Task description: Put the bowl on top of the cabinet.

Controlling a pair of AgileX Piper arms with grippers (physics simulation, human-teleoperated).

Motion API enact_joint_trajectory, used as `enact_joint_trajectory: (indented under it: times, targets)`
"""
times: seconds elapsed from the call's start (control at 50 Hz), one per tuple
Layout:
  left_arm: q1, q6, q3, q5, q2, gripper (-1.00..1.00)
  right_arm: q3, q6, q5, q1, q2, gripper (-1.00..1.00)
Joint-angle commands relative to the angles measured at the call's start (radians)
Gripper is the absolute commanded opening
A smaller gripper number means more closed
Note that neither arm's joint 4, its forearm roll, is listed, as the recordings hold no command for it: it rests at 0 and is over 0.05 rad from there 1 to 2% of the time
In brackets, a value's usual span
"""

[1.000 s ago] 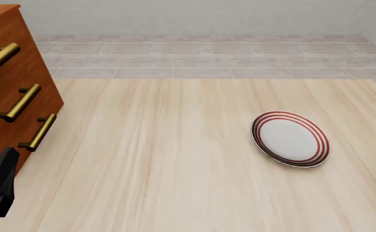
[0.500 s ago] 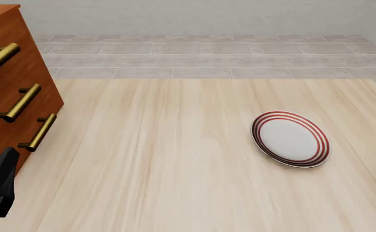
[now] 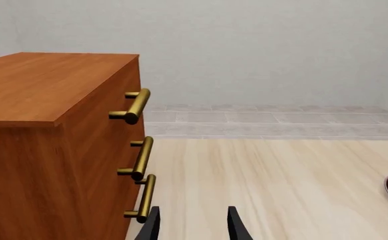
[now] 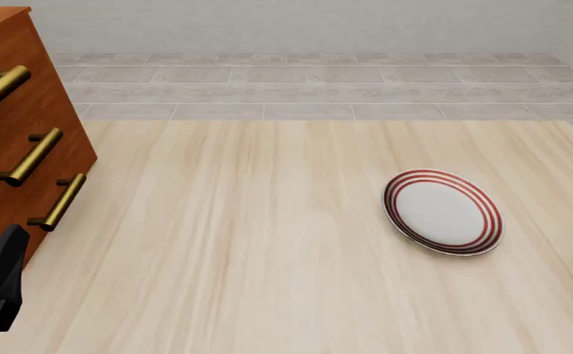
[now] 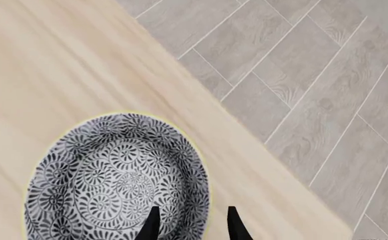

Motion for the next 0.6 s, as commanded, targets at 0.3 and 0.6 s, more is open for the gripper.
enact_joint_trajectory:
  times: [0.3,0.6]
  targets:
    - [0.003,0.0,0.0,-0.002,-0.001,1.0,0.025,-0.019,-0.076,-0.027,0.077,1.0]
    - [0.004,-0.001,0.0,-0.002,-0.001,1.0,0.041,-0.032,-0.12,-0.037,0.117,1.0]
